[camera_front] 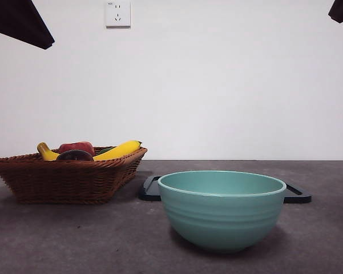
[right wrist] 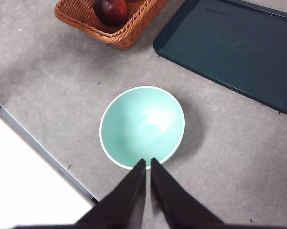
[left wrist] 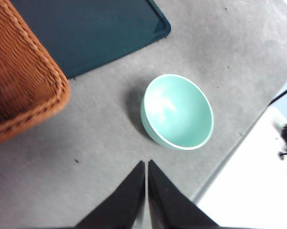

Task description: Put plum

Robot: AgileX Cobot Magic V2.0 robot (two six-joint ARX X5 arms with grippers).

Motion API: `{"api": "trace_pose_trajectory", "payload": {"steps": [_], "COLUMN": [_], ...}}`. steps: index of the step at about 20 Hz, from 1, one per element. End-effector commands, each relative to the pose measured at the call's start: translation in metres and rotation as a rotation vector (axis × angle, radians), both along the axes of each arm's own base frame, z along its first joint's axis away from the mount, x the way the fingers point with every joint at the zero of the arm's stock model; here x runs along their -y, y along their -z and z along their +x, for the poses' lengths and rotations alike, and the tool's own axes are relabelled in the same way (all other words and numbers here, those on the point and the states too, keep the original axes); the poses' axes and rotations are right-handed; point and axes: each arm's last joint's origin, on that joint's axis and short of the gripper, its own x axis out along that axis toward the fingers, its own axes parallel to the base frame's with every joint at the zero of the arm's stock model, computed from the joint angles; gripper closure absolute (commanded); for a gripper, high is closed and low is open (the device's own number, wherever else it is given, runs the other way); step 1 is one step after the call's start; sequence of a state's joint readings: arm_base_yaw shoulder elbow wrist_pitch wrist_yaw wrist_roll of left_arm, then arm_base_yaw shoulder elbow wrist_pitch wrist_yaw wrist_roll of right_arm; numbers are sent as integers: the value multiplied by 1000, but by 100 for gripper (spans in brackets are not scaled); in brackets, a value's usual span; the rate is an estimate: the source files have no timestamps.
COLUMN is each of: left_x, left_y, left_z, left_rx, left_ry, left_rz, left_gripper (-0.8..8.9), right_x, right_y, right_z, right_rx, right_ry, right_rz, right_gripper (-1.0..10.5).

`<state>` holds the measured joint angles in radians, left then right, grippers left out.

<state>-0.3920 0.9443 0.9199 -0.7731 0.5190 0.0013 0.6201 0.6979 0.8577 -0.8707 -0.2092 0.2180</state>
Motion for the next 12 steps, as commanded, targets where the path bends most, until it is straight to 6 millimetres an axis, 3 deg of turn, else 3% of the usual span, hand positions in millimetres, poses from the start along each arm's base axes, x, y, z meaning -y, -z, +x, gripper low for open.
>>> {"api": "trace_pose_trajectory", "payload": {"steps": [1, 4, 6, 9, 12], "left_x": [-9, -33, -50, -68, -77], "left_y": [-19, -45, -50, -28, 17], "left_z": [-5, -15, -27, -46, -57], "left_rx": [246, 591, 793, 978, 1000], "left_ry": [17, -180, -339, -550, -694], "left_rz": [39, 1, -1, 36, 95], "left_gripper": [806, 806, 806, 806, 806], "right_x": [-1, -1, -1, -1, -1], "right_y": [-6, -6, -6, -6, -6], "right_z": [0, 0, 0, 0, 0], "right_rx": [15, 14, 14, 14, 14], "right_ry": [0, 0, 0, 0, 0], "right_rz": [19, 19, 19, 19, 19], "right_gripper": [942, 942, 942, 941, 941]}}
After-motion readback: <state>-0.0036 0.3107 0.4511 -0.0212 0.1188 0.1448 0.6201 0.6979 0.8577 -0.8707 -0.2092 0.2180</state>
